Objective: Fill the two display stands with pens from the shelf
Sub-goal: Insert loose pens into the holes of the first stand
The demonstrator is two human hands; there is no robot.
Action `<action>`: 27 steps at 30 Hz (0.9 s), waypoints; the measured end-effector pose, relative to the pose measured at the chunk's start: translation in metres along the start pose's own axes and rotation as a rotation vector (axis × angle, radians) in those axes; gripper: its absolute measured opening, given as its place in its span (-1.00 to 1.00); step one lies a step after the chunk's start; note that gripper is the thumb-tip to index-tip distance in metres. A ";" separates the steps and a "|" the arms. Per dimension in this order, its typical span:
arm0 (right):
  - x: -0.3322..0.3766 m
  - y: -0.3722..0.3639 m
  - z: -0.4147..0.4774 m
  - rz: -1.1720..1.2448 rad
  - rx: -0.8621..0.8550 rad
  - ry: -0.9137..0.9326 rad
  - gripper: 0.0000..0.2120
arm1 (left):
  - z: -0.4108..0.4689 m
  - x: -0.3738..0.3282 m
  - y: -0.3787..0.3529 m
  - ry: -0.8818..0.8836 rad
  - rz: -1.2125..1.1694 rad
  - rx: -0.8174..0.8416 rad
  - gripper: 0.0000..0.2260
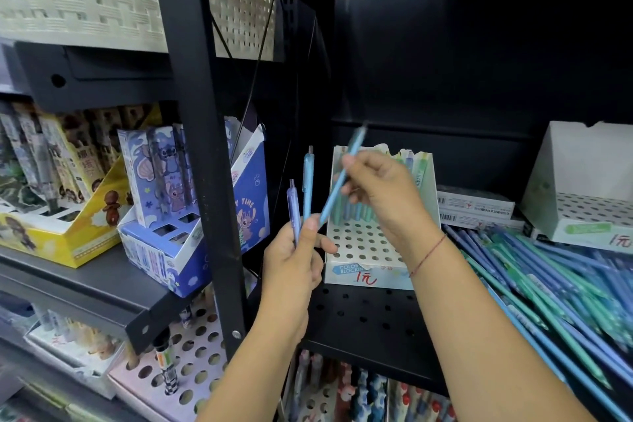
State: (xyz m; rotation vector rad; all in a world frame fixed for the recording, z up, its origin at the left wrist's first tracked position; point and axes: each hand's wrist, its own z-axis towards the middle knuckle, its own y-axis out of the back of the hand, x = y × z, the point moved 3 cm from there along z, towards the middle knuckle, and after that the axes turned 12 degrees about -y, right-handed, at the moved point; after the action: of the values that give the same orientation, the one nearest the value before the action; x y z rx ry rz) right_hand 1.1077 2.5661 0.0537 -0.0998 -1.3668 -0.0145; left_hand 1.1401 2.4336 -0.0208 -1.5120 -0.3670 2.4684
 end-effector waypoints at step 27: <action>-0.021 0.017 0.012 -0.561 -0.376 -0.008 -0.85 | -0.002 0.000 -0.003 0.010 0.022 0.101 -0.80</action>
State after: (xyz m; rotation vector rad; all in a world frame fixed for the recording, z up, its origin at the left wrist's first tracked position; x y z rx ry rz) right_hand 1.0933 2.5833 0.0346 -0.0274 -1.3496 -0.7426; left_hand 1.1417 2.4362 -0.0209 -1.4945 -0.2213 2.4554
